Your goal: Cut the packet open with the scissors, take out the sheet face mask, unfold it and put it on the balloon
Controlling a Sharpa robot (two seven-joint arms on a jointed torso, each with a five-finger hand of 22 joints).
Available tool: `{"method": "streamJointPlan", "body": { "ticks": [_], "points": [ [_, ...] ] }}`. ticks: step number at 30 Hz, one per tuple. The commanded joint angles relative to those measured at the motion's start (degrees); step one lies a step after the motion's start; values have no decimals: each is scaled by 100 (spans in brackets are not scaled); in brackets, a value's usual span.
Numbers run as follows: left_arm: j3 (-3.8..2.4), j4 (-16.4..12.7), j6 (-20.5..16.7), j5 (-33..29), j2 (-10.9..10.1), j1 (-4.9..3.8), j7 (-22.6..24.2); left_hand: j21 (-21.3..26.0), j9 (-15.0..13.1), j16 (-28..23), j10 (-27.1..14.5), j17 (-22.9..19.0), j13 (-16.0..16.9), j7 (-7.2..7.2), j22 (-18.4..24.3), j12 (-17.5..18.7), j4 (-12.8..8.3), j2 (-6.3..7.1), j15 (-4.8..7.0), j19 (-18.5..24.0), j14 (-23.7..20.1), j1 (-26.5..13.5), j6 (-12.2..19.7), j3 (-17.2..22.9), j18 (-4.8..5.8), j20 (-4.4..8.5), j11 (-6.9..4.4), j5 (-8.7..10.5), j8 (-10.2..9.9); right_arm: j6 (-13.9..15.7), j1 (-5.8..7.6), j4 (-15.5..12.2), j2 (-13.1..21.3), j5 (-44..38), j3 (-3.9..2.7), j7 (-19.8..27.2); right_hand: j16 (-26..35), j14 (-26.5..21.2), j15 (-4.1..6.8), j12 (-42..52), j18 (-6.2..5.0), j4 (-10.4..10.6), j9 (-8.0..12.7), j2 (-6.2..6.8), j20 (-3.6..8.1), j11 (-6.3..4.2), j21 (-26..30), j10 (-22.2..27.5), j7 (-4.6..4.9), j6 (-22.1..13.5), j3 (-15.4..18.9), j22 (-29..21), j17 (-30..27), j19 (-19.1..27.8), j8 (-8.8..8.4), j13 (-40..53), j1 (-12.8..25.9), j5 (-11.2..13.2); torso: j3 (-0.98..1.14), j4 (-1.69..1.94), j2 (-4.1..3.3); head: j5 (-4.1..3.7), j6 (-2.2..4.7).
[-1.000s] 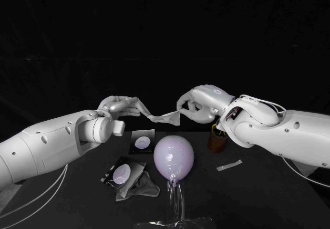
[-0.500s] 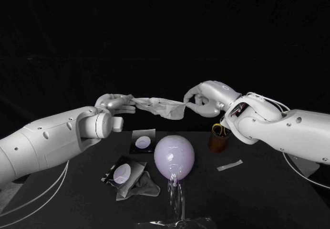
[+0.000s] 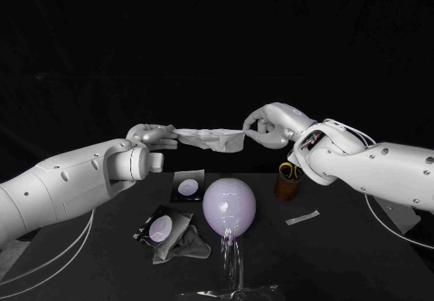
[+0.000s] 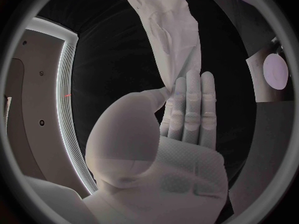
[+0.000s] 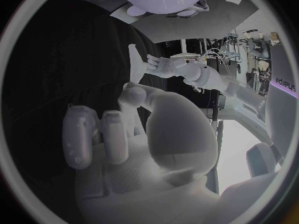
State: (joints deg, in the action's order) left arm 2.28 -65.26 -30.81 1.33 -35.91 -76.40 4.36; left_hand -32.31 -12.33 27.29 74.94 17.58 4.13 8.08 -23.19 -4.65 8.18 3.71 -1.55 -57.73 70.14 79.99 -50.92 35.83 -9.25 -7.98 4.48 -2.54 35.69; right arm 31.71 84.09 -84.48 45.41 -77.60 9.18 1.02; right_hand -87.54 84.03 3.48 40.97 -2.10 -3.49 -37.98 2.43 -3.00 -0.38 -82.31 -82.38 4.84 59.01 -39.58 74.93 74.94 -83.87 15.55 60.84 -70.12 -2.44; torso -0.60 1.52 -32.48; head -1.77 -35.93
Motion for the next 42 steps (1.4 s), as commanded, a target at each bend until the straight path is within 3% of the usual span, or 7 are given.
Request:
{"method": "streamJointPlan", "body": {
  "ticks": [1,10,24,31,42],
  "points": [
    [-7,5,-111,-20,30,-27,-33,-37,-972,24,45,11,9,-13,-17,34,-21,42,11,26,54,5,0,69,-99,16,3,-22,15,15,0,102,-61,280,-3,58,-31,518,25,-27,35,4,-155,-19,29,0,-8,-25,-61,87,-43,1276,1238,-218,154,6,-60,-35,-1,6,-5,3,-3],
    [-7,22,-91,-17,80,-49,-53,-85,-979,26,49,32,10,-14,-55,37,-30,62,14,45,66,-5,-5,93,-98,24,1,-21,9,-20,-5,220,-182,407,-4,86,-29,517,27,-37,29,3,-156,-21,30,-1,15,-23,-62,84,-48,1269,1237,-206,153,1,-62,-35,-3,3,1,-4,-12],
    [-1,95,-4,11,89,-55,-102,-296,-1001,117,49,152,9,-17,-217,52,-43,100,39,95,190,-58,-12,169,-99,52,-5,-22,-29,47,15,290,-265,632,-25,148,-24,515,28,-37,27,0,-157,-24,31,-2,22,-20,-62,77,-58,1267,1231,-202,153,3,-66,-35,-3,1,3,-33,34],
    [10,140,38,41,93,-54,-126,-562,-1018,445,33,369,8,-29,-401,63,-46,117,93,48,457,-101,-15,212,-112,103,-25,-21,-61,6,58,306,-319,719,-41,156,-24,515,29,-38,28,-2,-157,-25,32,-2,19,-19,-62,75,-62,1268,1231,-204,152,3,-68,-35,-1,2,5,-44,59],
    [88,187,170,132,141,-52,-149,-740,-1038,625,4,537,6,-22,-550,71,-44,138,87,160,347,-140,-8,264,-97,119,-16,-21,-95,-396,224,378,-459,835,-60,38,-23,515,30,-39,25,-4,-157,-25,33,-3,31,-18,-62,72,-66,1264,1229,-198,152,3,-70,-35,-1,-4,6,-63,94]
  ]
}}
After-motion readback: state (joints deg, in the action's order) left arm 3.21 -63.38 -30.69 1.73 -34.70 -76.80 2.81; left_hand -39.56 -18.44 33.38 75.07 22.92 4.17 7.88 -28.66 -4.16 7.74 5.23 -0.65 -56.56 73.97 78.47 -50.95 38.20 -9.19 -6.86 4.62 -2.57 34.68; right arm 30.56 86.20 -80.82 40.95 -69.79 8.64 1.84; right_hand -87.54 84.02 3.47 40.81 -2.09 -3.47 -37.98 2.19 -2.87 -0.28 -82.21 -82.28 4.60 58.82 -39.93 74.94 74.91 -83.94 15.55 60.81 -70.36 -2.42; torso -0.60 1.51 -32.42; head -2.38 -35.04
